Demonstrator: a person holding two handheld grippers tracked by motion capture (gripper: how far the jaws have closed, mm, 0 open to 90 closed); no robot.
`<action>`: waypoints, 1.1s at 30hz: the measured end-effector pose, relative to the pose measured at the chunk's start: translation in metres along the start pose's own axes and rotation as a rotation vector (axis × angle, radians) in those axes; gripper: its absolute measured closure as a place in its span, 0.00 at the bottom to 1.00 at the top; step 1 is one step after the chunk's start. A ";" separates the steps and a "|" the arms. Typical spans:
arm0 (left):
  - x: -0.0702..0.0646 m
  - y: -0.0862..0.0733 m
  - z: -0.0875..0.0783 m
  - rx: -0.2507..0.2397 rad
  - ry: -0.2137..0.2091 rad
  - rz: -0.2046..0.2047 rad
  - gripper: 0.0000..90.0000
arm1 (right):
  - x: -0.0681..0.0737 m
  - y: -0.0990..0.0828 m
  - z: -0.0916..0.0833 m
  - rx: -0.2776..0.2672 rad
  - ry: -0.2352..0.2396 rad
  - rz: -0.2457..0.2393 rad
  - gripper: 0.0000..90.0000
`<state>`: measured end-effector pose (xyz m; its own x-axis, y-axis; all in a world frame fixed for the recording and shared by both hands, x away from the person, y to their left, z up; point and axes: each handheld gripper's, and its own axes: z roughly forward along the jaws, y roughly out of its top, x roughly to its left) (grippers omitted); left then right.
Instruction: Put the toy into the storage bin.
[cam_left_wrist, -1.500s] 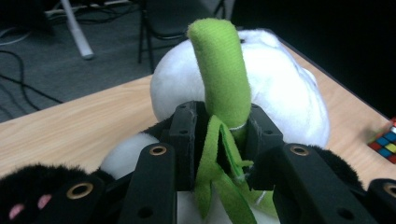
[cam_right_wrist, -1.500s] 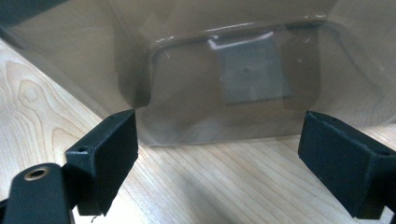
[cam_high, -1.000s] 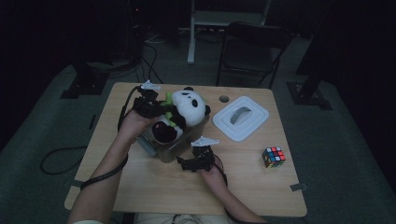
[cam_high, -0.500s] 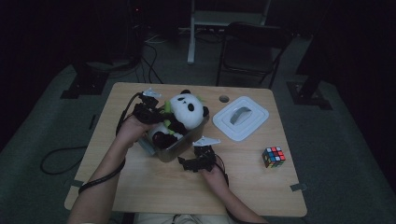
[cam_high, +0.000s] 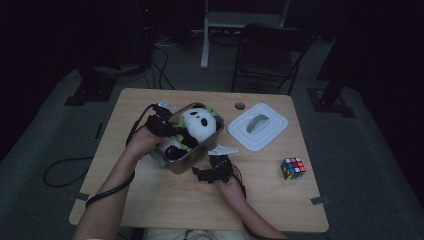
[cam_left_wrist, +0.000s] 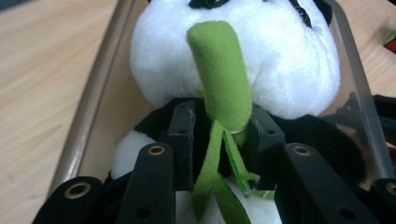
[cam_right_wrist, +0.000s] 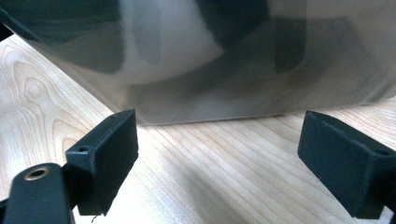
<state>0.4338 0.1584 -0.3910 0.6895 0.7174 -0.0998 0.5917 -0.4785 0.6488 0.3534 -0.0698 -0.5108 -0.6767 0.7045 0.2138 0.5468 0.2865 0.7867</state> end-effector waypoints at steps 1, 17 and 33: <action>0.003 -0.001 0.001 -0.003 -0.013 -0.014 0.69 | -0.001 0.000 -0.001 -0.004 0.005 0.007 0.13; 0.041 0.003 -0.034 -0.208 0.006 -0.086 0.45 | -0.005 0.003 -0.004 0.005 0.016 0.000 0.13; 0.092 -0.025 -0.021 -0.220 0.079 -0.188 0.11 | -0.007 0.002 -0.004 0.008 0.026 -0.002 0.13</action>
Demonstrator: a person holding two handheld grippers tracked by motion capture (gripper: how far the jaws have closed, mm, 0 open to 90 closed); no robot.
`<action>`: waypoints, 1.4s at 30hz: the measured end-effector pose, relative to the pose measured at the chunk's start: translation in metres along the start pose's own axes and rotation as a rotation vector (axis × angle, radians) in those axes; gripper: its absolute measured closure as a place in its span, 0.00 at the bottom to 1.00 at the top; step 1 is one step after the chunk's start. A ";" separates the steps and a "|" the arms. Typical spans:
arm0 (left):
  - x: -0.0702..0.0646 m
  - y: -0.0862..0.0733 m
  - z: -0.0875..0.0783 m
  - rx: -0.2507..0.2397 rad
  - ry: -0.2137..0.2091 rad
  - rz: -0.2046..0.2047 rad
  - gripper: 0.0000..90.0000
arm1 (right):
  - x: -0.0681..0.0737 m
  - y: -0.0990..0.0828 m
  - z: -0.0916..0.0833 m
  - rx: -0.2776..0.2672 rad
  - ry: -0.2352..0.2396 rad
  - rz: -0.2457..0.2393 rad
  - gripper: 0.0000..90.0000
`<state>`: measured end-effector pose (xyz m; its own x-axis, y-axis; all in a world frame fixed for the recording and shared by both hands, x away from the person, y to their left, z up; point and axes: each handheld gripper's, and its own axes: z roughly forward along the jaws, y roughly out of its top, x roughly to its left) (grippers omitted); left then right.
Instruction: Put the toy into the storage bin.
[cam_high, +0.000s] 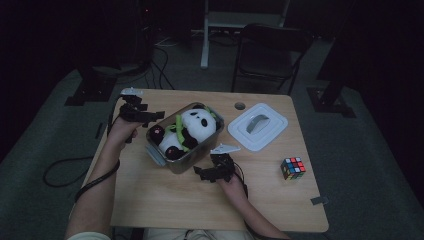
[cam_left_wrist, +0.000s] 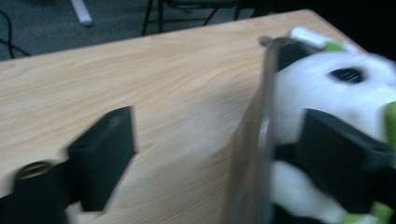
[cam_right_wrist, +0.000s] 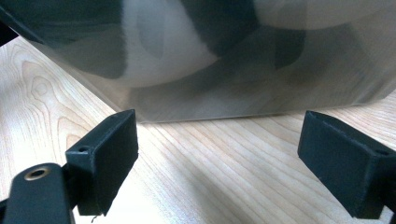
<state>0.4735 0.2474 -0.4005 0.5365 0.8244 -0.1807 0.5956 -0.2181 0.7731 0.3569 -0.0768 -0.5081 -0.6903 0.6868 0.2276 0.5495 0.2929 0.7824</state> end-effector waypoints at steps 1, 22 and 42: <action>0.003 -0.003 0.001 -0.010 0.004 -0.008 0.11 | 0.000 0.000 0.000 0.001 -0.002 -0.001 0.13; 0.045 -0.054 0.048 0.007 0.104 -0.075 0.01 | -0.007 0.001 -0.003 -0.008 -0.016 0.011 0.13; 0.005 -0.076 0.047 0.052 0.049 -0.007 0.01 | -0.022 0.001 -0.020 -0.047 -0.063 0.020 0.13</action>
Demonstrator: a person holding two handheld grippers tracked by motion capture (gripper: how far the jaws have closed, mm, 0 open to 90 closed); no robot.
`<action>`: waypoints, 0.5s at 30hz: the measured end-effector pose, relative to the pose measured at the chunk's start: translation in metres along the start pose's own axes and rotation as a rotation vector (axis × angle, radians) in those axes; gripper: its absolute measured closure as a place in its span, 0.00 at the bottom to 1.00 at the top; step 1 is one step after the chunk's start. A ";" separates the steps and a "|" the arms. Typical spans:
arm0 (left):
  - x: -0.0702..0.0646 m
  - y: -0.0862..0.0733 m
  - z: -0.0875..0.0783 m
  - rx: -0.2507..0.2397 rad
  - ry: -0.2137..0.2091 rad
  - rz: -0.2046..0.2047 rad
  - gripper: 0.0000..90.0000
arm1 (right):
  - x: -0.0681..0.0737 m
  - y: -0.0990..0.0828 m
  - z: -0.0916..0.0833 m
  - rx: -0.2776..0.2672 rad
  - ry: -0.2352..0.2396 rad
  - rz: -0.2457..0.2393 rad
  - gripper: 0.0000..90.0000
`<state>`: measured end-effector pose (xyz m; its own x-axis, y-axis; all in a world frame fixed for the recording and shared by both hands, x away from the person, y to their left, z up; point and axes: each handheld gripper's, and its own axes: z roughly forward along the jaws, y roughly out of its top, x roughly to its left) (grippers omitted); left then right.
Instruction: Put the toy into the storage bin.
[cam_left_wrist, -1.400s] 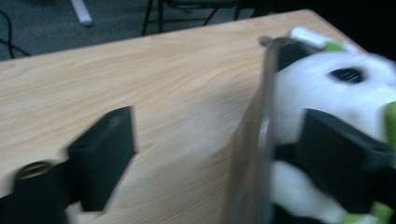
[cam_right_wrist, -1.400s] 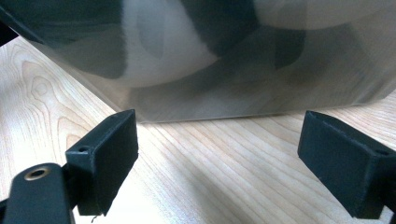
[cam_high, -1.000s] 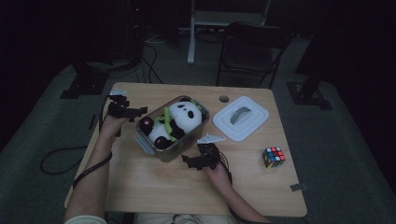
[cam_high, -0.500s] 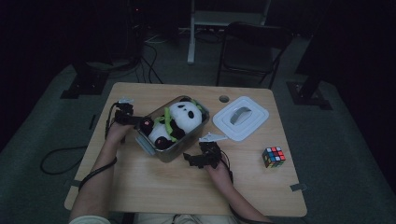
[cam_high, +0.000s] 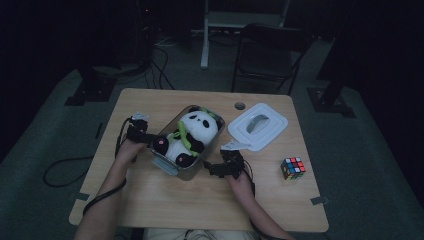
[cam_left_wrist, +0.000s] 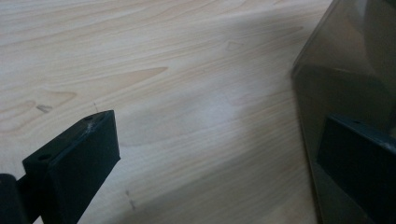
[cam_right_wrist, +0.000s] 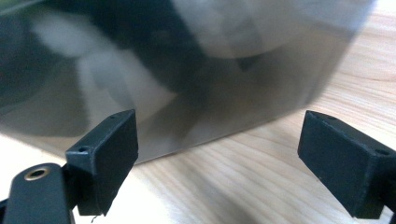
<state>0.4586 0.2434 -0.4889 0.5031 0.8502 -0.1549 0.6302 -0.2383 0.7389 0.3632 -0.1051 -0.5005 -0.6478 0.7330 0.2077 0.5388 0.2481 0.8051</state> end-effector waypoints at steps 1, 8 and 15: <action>-0.002 -0.002 -0.001 0.002 -0.011 0.000 0.01 | -0.002 -0.001 -0.001 -0.001 -0.010 0.000 0.13; -0.021 -0.010 -0.005 0.008 -0.038 0.037 0.00 | -0.015 -0.004 -0.010 -0.001 -0.053 0.012 0.13; -0.051 -0.016 -0.011 0.022 -0.035 0.104 0.00 | -0.030 -0.009 -0.019 -0.006 -0.105 0.024 0.15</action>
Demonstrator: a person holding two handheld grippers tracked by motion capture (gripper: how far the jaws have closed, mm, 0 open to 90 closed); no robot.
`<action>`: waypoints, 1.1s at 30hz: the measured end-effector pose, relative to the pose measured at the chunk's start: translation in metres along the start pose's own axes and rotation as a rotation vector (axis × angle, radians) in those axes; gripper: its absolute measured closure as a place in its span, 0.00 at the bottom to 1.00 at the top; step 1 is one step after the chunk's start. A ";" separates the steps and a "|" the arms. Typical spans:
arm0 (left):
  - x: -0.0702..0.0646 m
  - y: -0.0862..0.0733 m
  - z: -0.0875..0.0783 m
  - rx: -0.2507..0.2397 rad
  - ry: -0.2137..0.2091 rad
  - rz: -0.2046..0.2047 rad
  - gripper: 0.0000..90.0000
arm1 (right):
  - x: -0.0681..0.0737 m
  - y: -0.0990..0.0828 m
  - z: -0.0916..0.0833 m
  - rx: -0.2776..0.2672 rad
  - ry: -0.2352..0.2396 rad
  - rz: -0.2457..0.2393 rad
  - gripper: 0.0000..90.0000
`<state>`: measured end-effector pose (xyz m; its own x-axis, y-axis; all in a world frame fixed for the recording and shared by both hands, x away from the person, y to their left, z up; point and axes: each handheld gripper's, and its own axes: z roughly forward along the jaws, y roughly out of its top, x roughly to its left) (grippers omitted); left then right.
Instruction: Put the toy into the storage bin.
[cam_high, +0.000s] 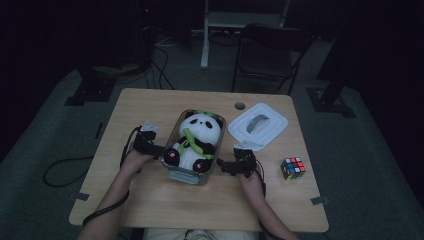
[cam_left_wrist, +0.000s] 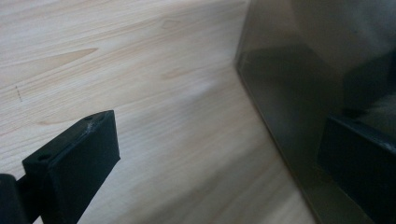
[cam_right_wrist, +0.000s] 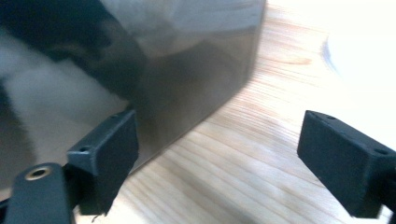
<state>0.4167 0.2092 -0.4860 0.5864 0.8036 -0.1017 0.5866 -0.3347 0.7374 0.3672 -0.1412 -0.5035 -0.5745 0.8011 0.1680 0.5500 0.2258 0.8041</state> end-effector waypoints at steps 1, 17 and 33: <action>-0.003 0.000 0.000 0.000 0.003 0.004 0.00 | -0.003 -0.001 -0.001 0.001 -0.006 -0.001 0.15; -0.001 0.018 0.022 -0.026 0.014 -0.013 0.00 | -0.026 0.007 0.005 0.005 -0.073 -0.017 0.14; -0.018 0.022 0.018 0.009 0.012 0.027 0.01 | -0.038 0.006 0.000 0.001 -0.023 0.020 0.17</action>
<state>0.4294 0.1787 -0.4804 0.5954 0.8000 -0.0741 0.5758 -0.3606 0.7338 0.3926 -0.1701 -0.5048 -0.5490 0.8182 0.1707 0.5617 0.2099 0.8003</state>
